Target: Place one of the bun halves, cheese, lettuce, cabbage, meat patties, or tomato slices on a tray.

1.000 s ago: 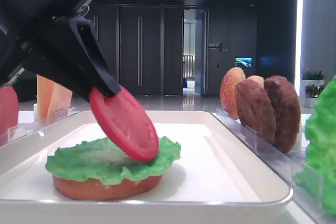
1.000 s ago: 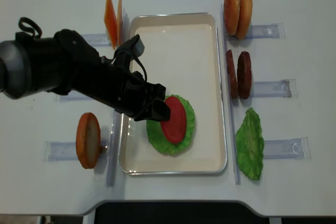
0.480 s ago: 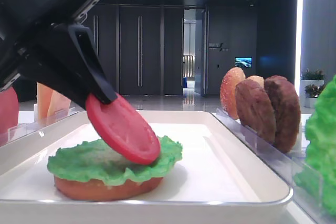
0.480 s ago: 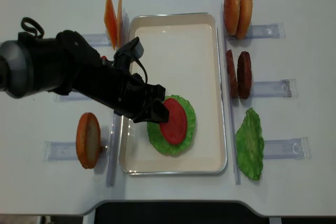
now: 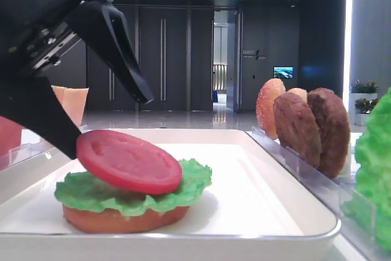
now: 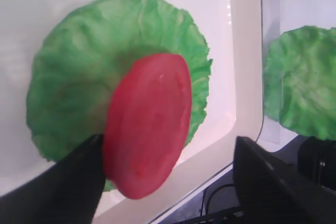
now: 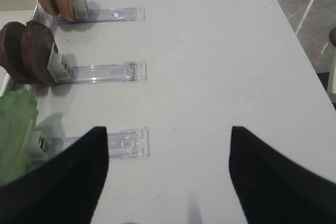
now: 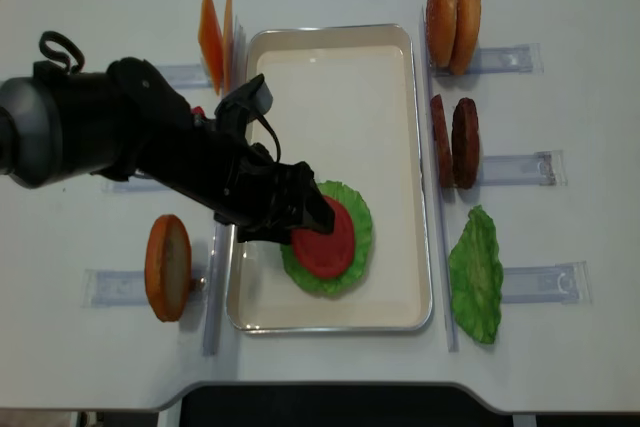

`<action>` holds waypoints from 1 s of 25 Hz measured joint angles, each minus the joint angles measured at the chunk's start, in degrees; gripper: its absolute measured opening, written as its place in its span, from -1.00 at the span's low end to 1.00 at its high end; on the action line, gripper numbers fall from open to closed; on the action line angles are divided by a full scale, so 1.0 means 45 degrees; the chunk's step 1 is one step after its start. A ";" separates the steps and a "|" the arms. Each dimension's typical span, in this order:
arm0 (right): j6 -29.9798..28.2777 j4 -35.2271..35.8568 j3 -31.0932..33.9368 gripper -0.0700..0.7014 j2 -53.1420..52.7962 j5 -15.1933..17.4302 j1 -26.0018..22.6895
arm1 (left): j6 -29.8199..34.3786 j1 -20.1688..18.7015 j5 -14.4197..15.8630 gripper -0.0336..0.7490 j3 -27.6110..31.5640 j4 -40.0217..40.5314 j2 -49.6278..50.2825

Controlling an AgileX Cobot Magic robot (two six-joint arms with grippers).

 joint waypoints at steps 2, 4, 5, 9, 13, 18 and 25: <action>0.0000 0.0000 0.0000 0.39 0.0000 0.0000 0.0000 | -0.0537 0.0000 0.0169 0.59 0.0000 0.0455 -0.0106; 0.0000 0.0000 0.0000 0.39 0.0000 0.0000 0.0000 | -0.1055 0.0000 0.0294 0.61 0.0000 0.0958 -0.0255; 0.0000 0.0000 0.0000 0.39 0.0000 0.0000 0.0000 | -0.1265 0.0000 0.0338 0.61 0.0000 0.1181 -0.0336; 0.0000 0.0000 0.0000 0.39 0.0000 0.0000 0.0000 | -0.2223 0.0000 0.0466 0.61 0.0000 0.2250 -0.0803; 0.0000 0.0000 0.0000 0.39 0.0000 0.0000 0.0000 | -0.2872 0.0000 0.0483 0.61 -0.0015 0.3102 -0.1415; 0.0000 0.0000 0.0000 0.39 0.0000 0.0000 0.0000 | -0.4460 0.0000 0.1406 0.61 -0.0797 0.5467 -0.2024; 0.0000 0.0000 0.0000 0.39 0.0000 0.0000 0.0000 | -0.6826 0.0000 0.4937 0.61 -0.3152 0.9473 -0.2478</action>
